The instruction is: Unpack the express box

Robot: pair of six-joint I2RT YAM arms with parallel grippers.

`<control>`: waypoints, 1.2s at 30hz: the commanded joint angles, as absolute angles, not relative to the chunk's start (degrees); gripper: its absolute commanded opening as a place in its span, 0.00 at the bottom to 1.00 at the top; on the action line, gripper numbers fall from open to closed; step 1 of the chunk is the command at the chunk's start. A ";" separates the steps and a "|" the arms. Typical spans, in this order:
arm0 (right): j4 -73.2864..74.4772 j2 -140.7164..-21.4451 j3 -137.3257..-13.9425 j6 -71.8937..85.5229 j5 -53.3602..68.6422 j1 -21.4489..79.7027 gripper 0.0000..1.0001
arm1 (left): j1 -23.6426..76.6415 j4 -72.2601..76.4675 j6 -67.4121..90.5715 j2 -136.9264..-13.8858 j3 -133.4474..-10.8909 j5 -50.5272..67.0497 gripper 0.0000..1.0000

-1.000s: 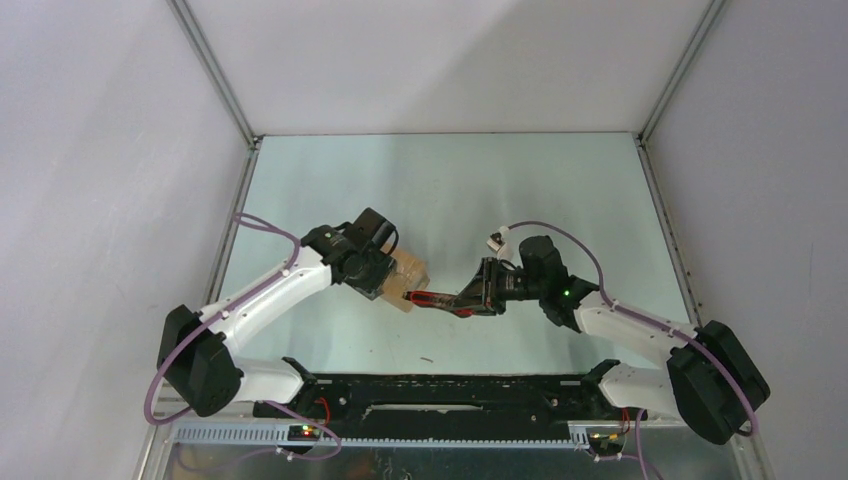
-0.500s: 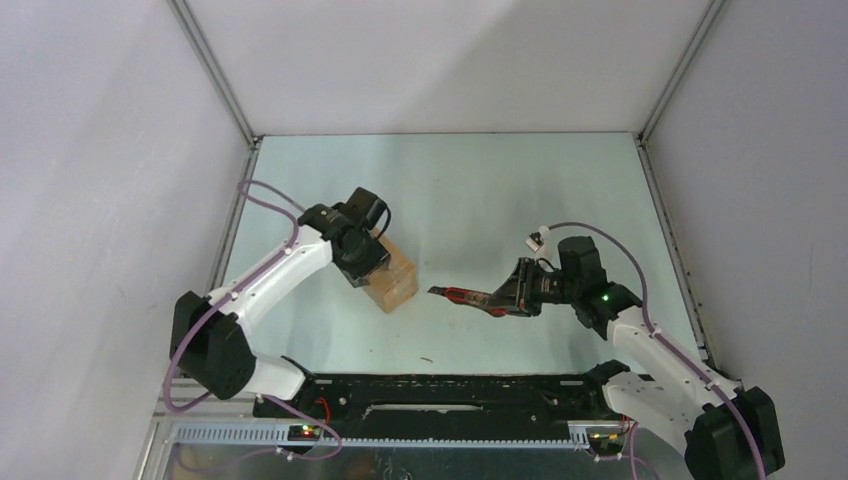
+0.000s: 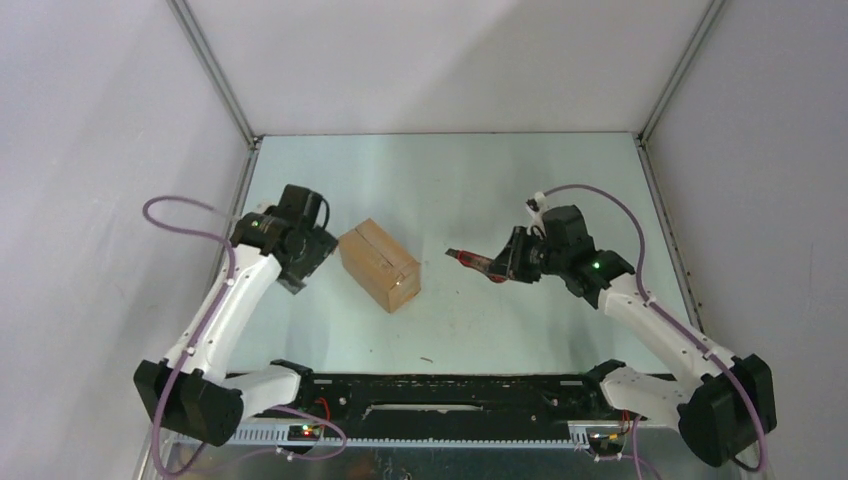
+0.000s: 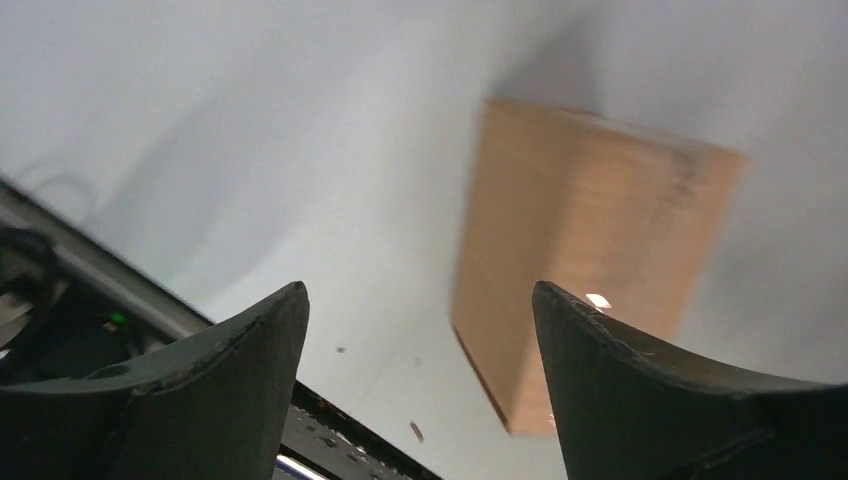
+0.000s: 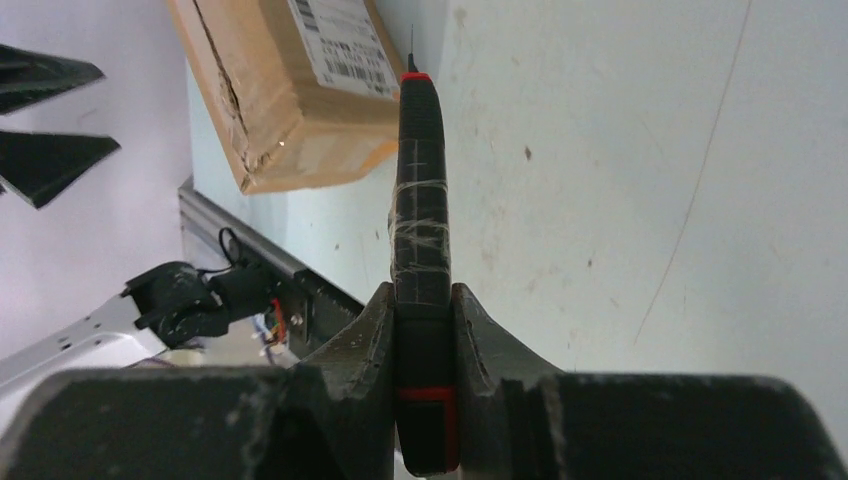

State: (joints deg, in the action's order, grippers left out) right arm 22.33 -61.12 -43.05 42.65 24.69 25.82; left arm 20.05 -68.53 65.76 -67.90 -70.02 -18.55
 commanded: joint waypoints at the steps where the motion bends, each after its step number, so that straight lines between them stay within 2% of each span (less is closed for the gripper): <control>1: 21.99 -65.89 -52.80 35.94 12.20 32.47 0.00 | 13.01 -70.15 71.28 -65.96 -61.60 -21.21 0.84; 4: 23.96 -69.92 -57.99 31.99 4.87 38.77 0.00 | 10.27 -66.46 70.92 -68.00 -58.94 -18.91 0.79; 9: 27.13 -74.56 -64.03 28.93 -4.22 46.04 0.00 | 10.19 -65.15 70.22 -77.43 -64.63 -18.64 0.77; 16: 29.22 -75.11 -64.77 30.84 -7.20 53.77 0.00 | 11.62 -62.56 64.94 -89.97 -75.61 -17.00 0.85; 22: 31.48 -72.59 -64.50 35.20 -8.26 59.53 0.00 | 17.99 -63.94 57.00 -101.66 -92.99 -14.31 0.91; 29: 30.87 -71.56 -64.50 37.11 -5.59 59.79 0.00 | 25.68 -58.89 49.91 -107.30 -98.50 -6.47 0.92; 36: 41.16 -63.00 -61.80 36.25 -3.06 55.50 0.00 | 25.75 -61.66 46.68 -105.03 -104.13 -9.46 0.99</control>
